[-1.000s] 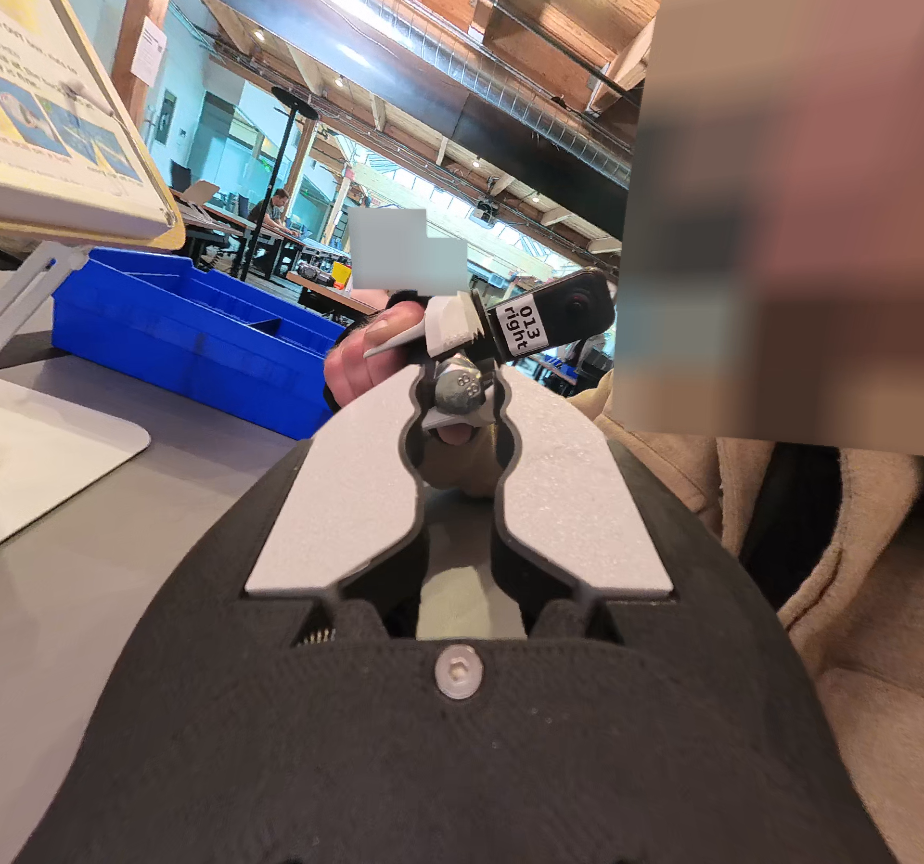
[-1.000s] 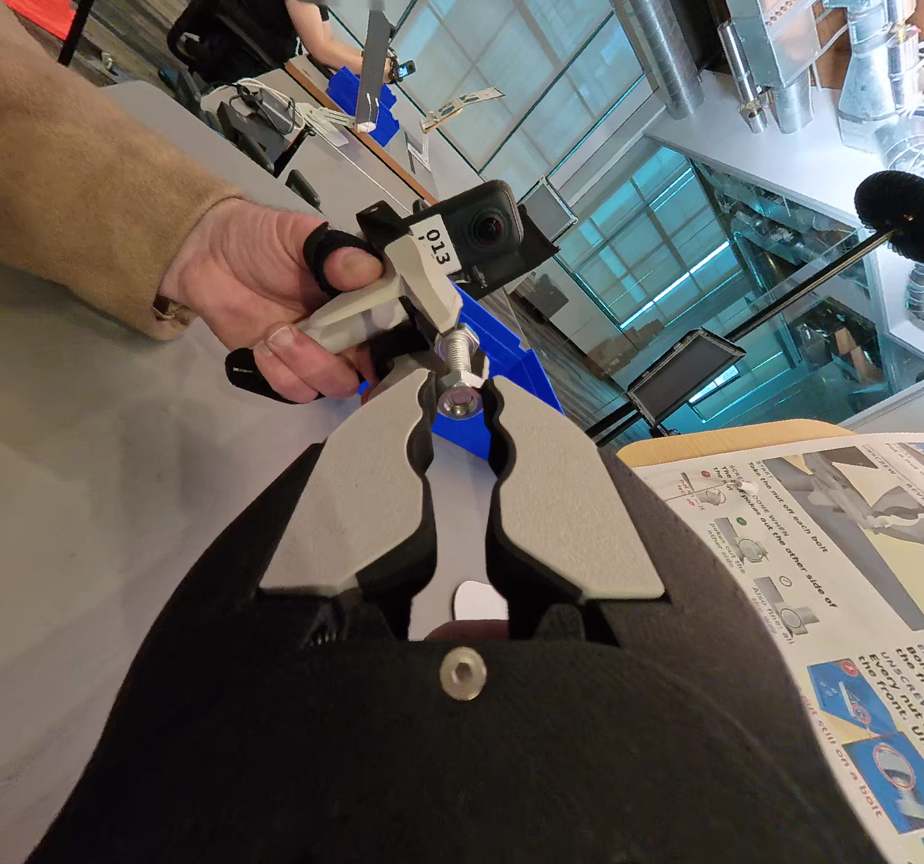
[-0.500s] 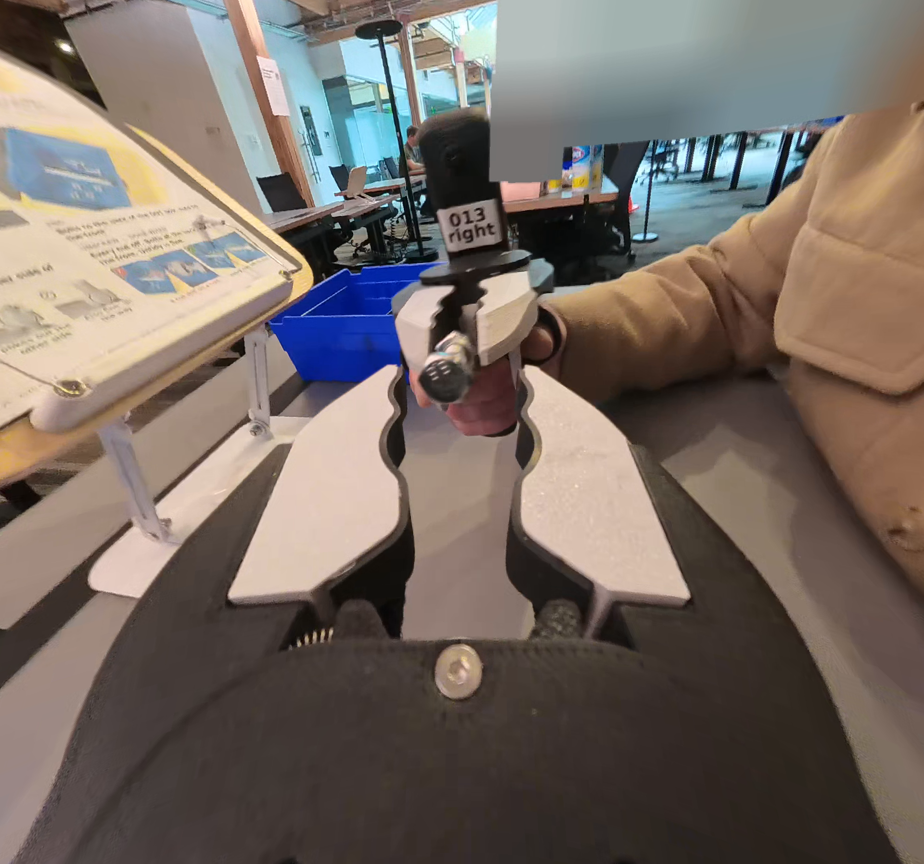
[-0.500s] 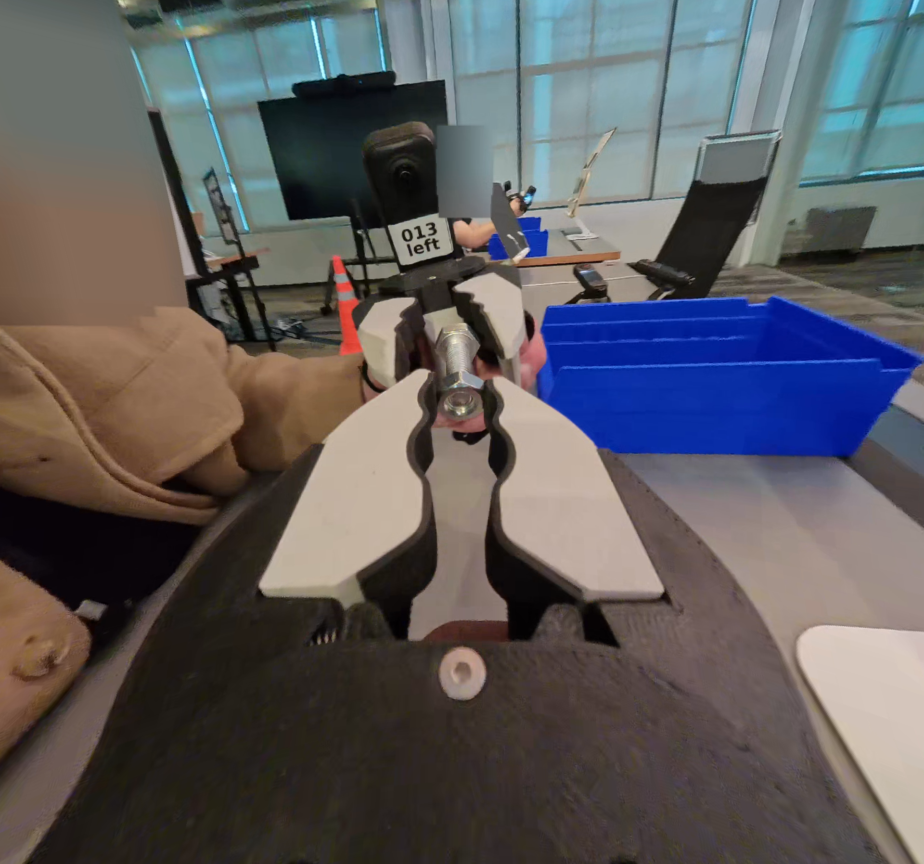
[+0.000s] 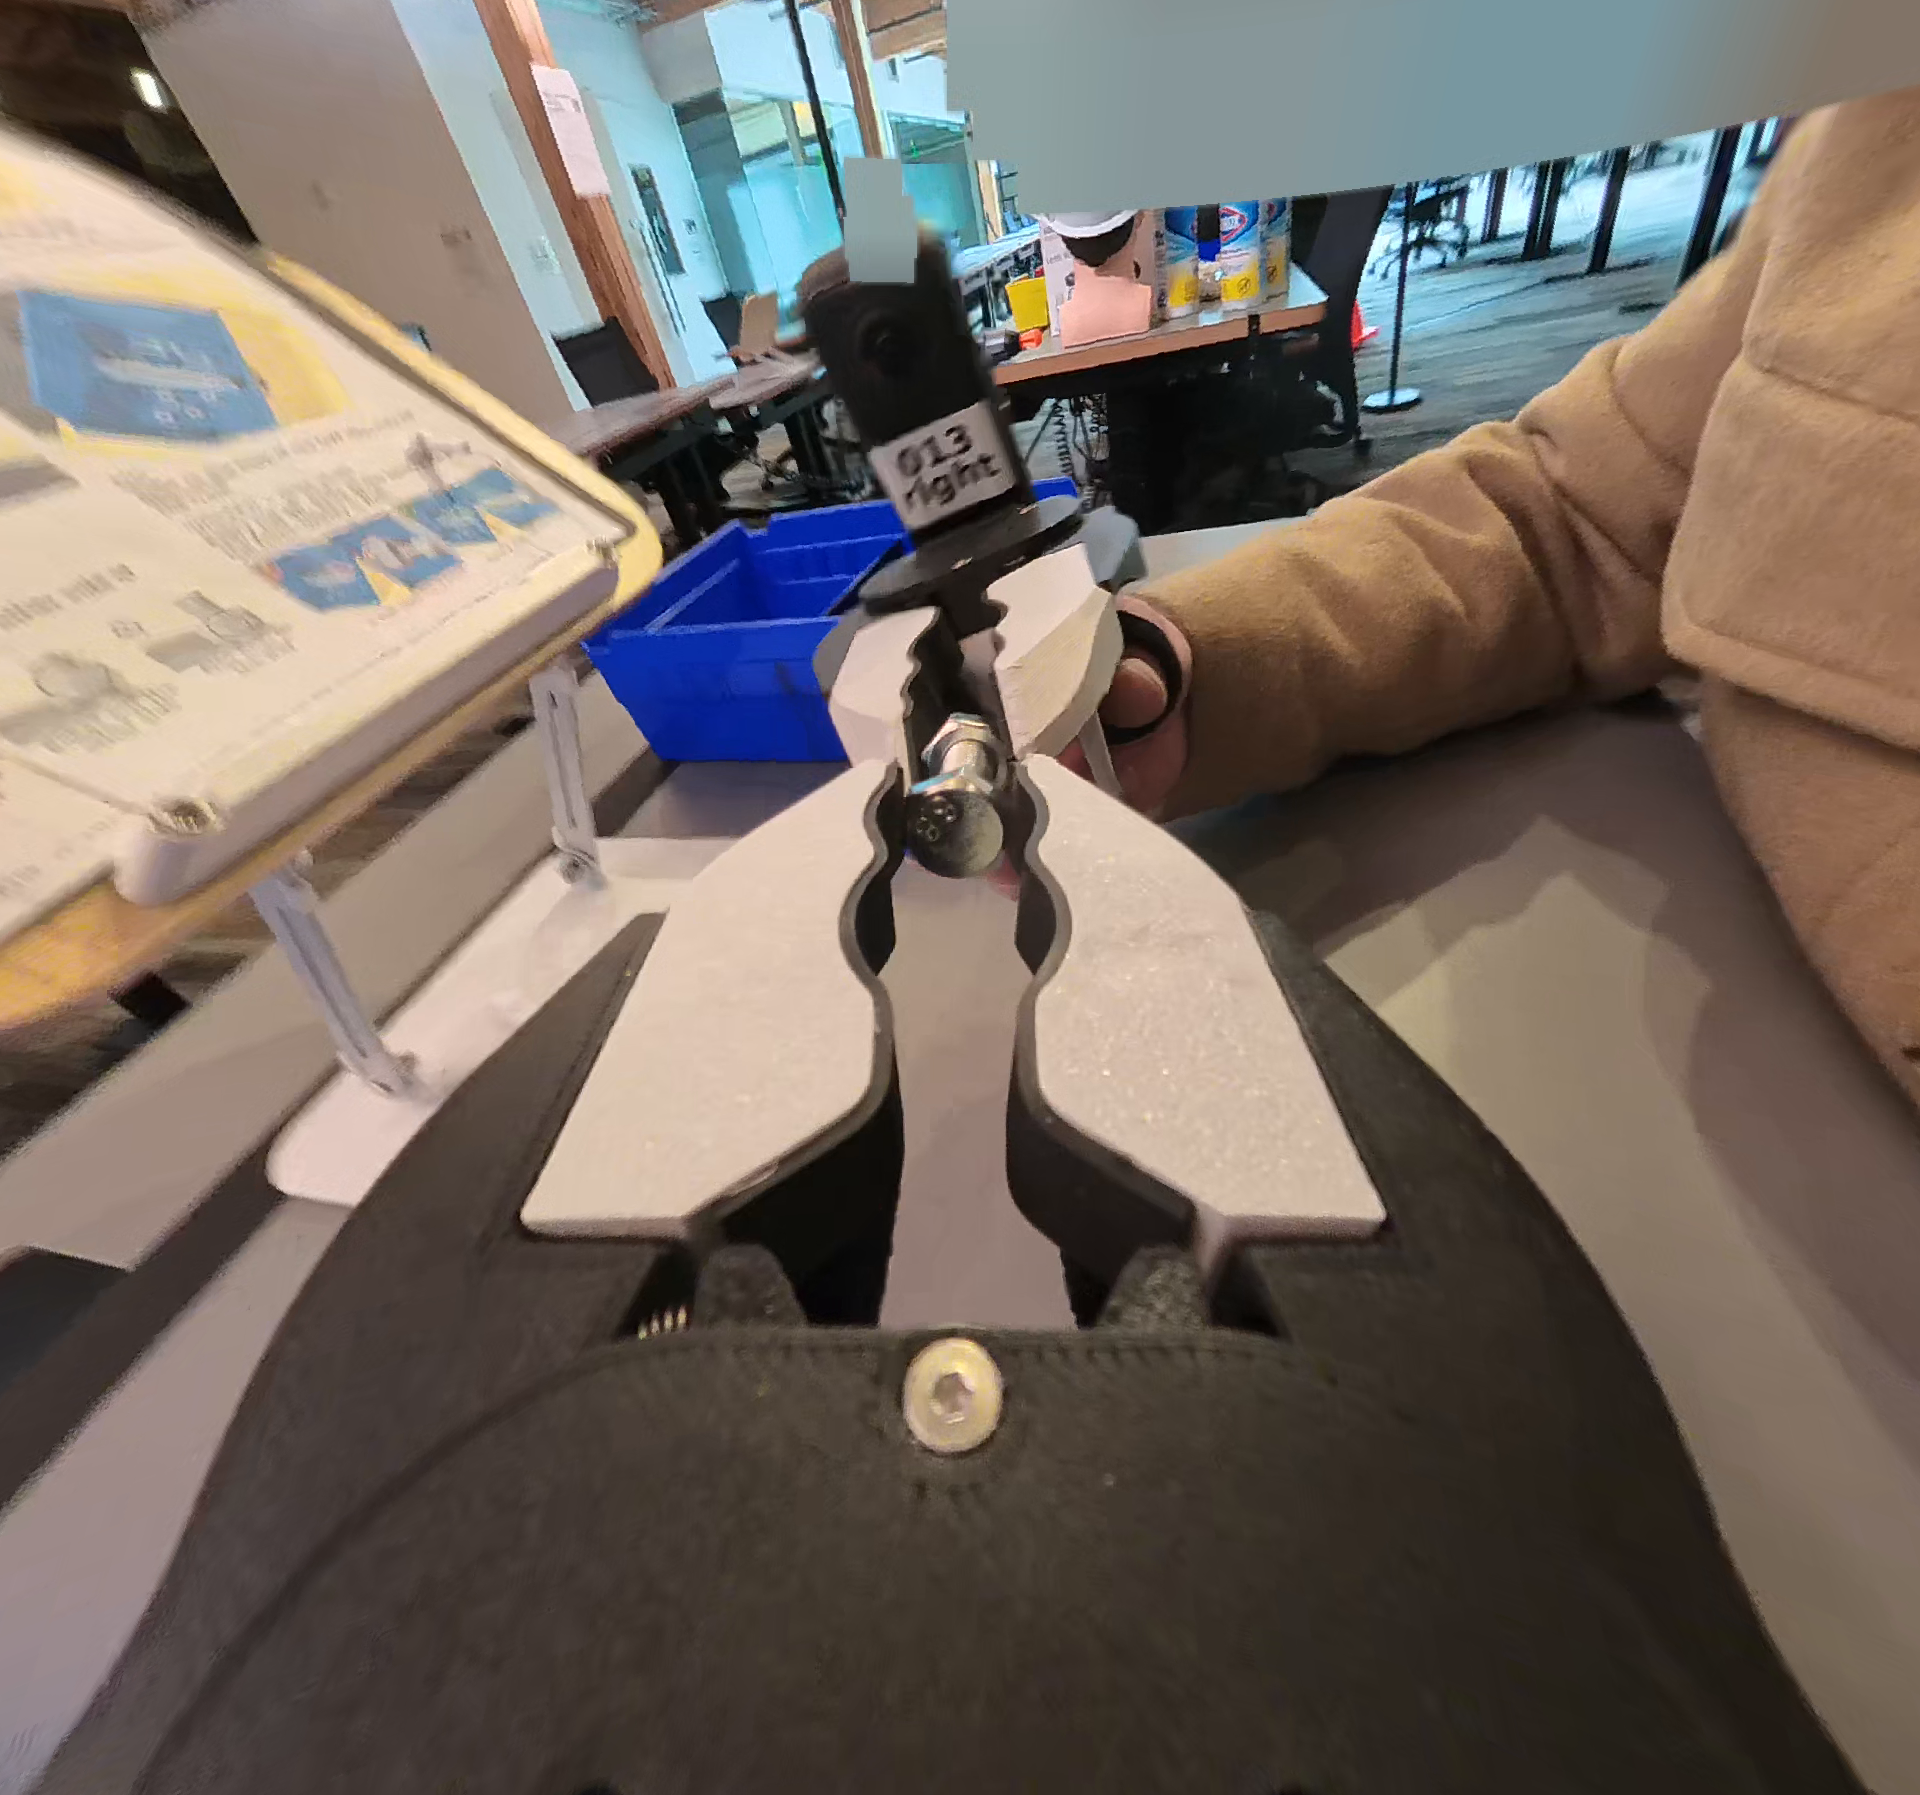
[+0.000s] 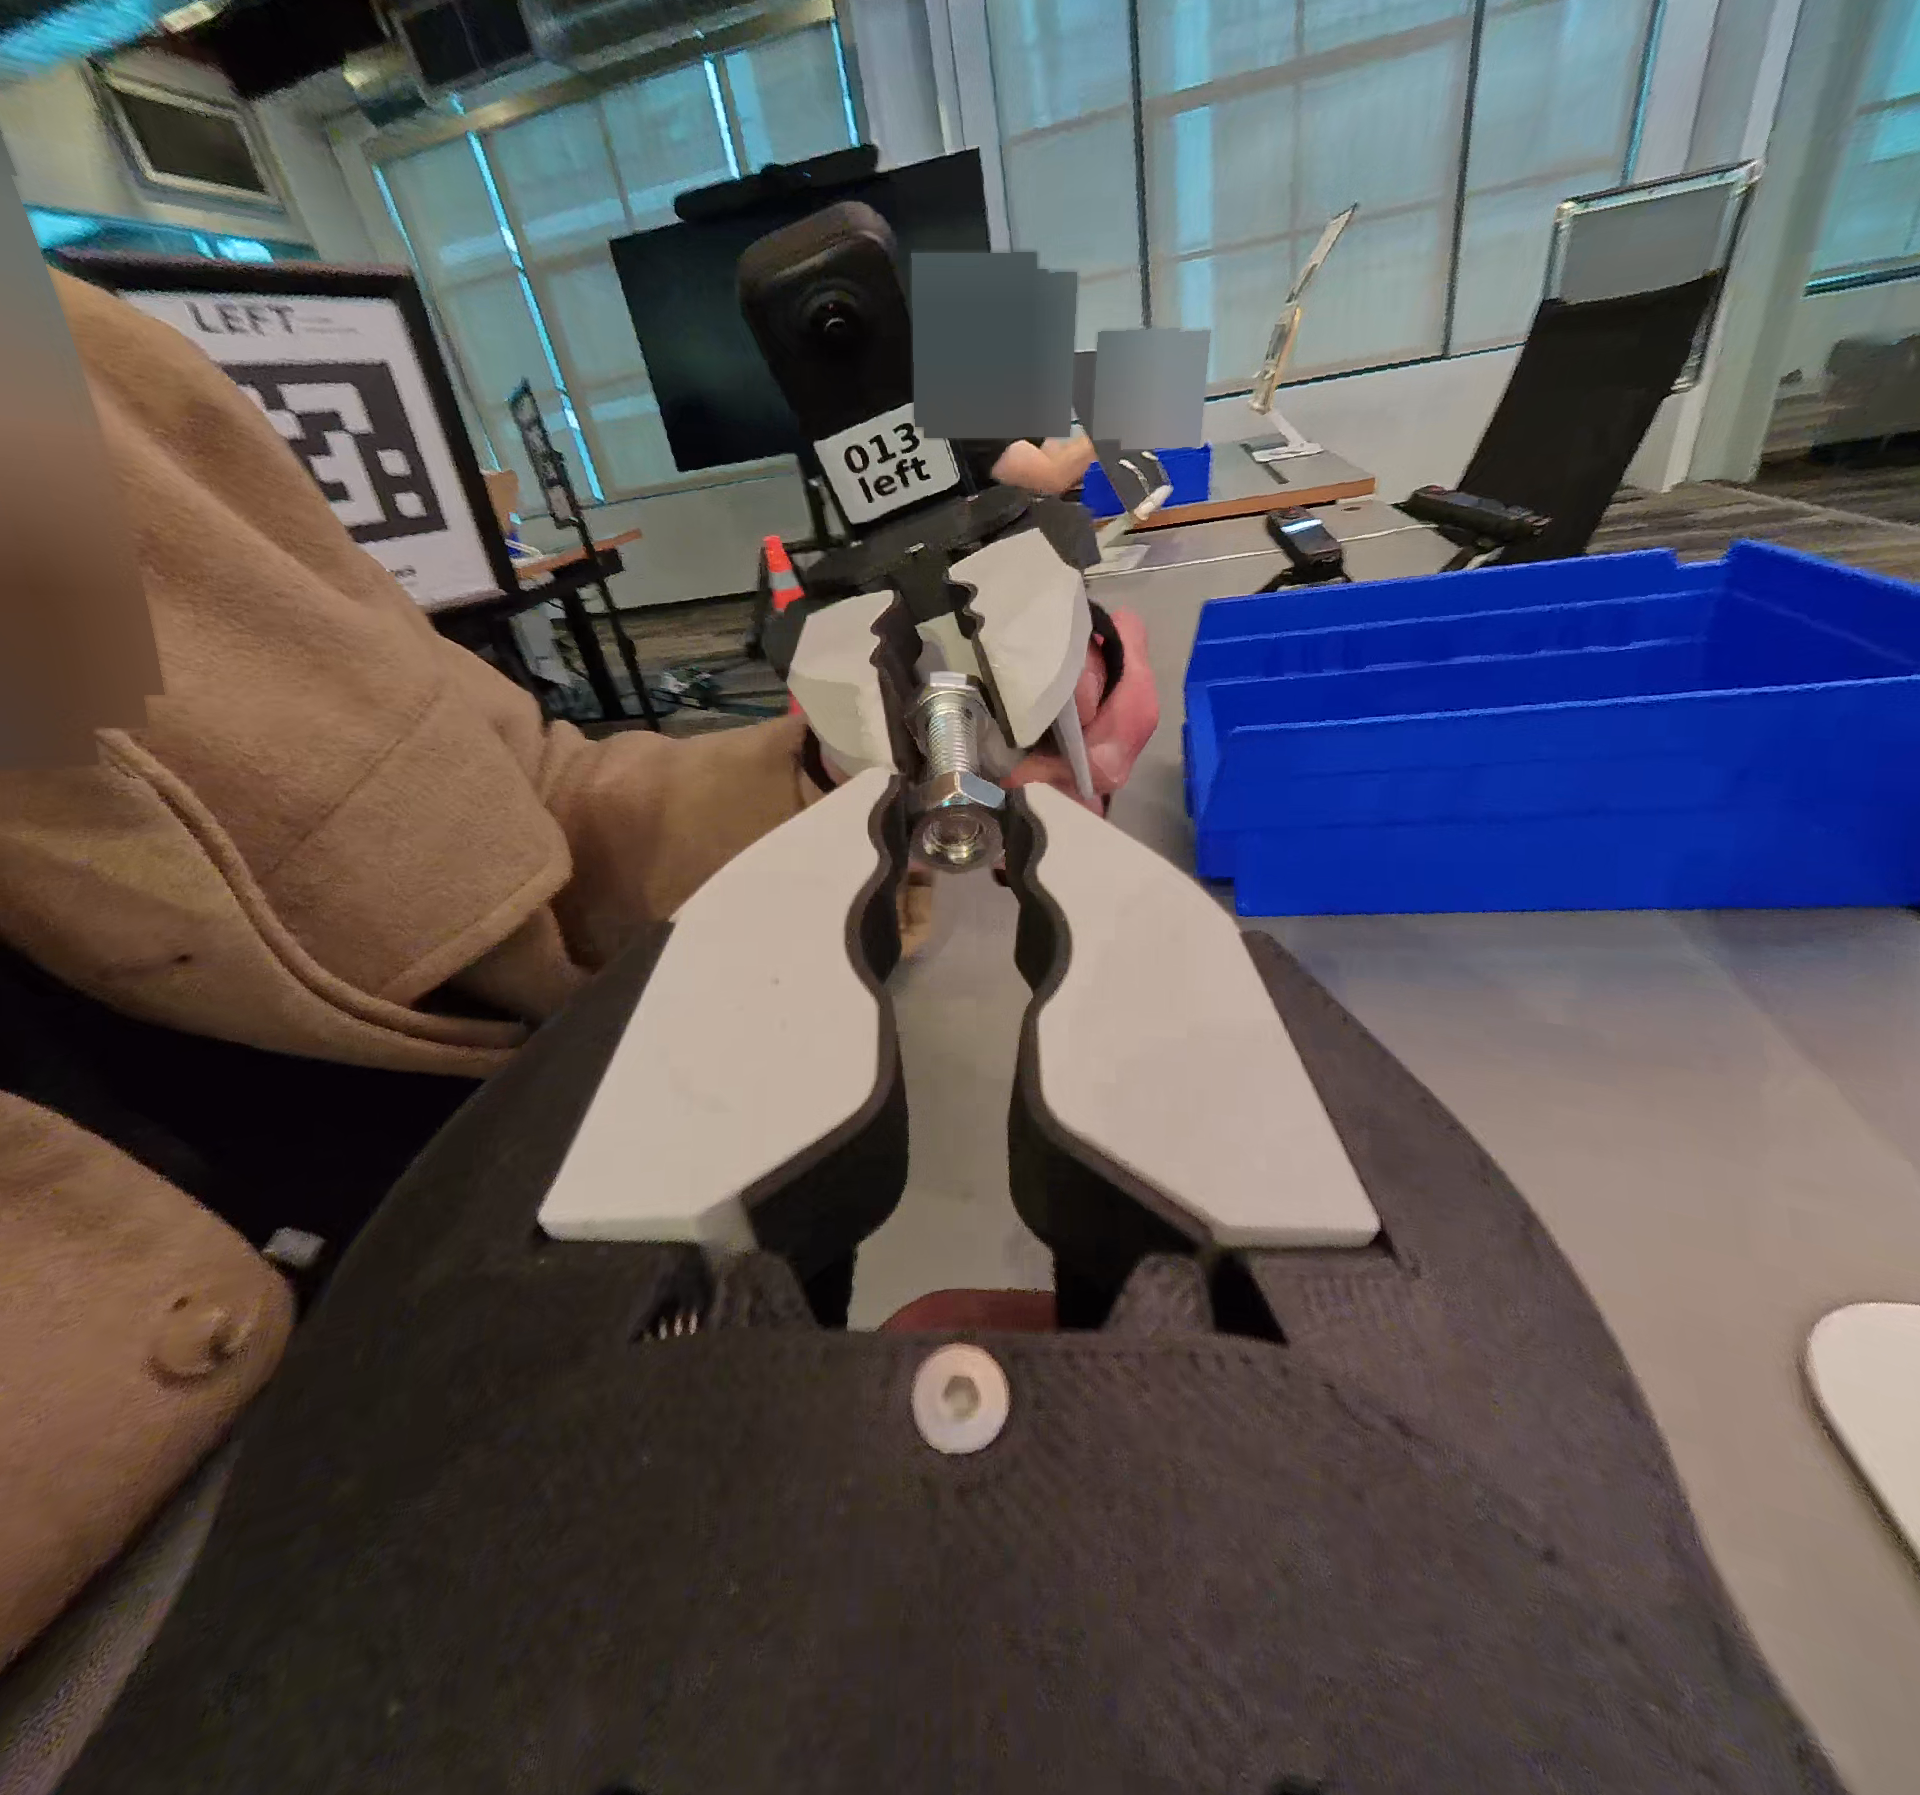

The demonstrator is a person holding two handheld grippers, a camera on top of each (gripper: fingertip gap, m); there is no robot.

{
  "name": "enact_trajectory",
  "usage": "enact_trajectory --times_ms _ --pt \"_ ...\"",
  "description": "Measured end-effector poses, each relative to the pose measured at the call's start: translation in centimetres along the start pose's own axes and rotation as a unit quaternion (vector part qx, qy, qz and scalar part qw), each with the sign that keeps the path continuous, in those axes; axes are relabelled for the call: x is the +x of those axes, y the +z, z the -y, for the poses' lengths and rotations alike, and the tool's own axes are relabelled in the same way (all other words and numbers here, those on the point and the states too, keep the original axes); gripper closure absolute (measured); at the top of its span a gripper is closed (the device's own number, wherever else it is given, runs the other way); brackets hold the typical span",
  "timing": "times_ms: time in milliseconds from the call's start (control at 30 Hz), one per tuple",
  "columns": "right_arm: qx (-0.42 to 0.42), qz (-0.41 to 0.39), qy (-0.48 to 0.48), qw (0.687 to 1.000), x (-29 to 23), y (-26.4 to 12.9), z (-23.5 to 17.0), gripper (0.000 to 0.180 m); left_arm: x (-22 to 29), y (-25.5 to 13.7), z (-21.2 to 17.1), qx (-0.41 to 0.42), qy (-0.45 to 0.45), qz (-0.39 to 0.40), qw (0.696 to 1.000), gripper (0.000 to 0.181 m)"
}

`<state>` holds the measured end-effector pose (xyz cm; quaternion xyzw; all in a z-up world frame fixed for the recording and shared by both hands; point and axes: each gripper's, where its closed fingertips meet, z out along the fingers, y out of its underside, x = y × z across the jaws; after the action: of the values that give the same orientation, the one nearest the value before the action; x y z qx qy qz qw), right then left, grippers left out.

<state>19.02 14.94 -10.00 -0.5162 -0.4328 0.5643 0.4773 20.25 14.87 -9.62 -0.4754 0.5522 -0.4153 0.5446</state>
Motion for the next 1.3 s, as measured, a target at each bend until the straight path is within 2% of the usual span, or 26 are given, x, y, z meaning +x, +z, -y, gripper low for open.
enact_trajectory --times_ms 67,200,267,367,433,467,533,700,967,1200,1300 --pt "-0.006 -0.022 -0.034 0.999 0.3 0.0 0.0 0.162 -0.2 -0.1 -0.1 0.009 -0.044 -0.009 0.999 0.163" --pt "-0.051 -0.097 -0.194 0.975 0.9 -0.2 -0.1 0.162 -0.7 -0.2 -0.3 0.037 -0.178 -0.047 0.982 0.162" --pt "-0.098 -0.14 -0.315 0.934 1.2 -0.3 -0.4 0.161 -0.8 -0.2 -0.7 0.048 -0.233 -0.069 0.969 0.163" --pt "-0.136 -0.176 -0.447 0.866 0.9 -0.3 -0.2 0.162 -0.7 -0.4 -0.4 0.088 -0.302 -0.11 0.943 0.163" --pt "-0.169 -0.195 -0.532 0.806 1.1 -0.4 -0.4 0.162 -0.8 -0.4 -0.7 0.097 -0.334 -0.124 0.929 0.163" --pt "-0.185 -0.2 -0.566 0.778 1.1 -0.4 -0.5 0.162 -0.8 -0.4 -0.9 0.101 -0.352 -0.134 0.921 0.163" --pt "-0.197 -0.207 -0.595 0.751 1.0 -0.4 -0.5 0.162 -0.8 -0.5 -0.9 0.115 -0.375 -0.151 0.908 0.163" --pt "-0.189 -0.206 -0.579 0.766 1.1 -0.3 -0.6 0.162 -0.8 -0.6 -1.0 0.117 -0.383 -0.152 0.903 0.163" --pt "-0.169 -0.2 -0.524 0.81 1.1 -0.2 -0.6 0.162 -0.9 -0.6 -1.0 0.129 -0.374 -0.151 0.906 0.162" --pt "-0.139 -0.193 -0.476 0.846 0.9 -0.2 -0.1 0.162 -0.8 -0.3 -0.7 0.124 -0.353 -0.144 0.916 0.143" --pt "-0.121 -0.183 -0.43 0.876 0.9 -0.2 0.0 0.162 -0.7 -0.2 -0.8 0.108 -0.319 -0.128 0.933 0.136"
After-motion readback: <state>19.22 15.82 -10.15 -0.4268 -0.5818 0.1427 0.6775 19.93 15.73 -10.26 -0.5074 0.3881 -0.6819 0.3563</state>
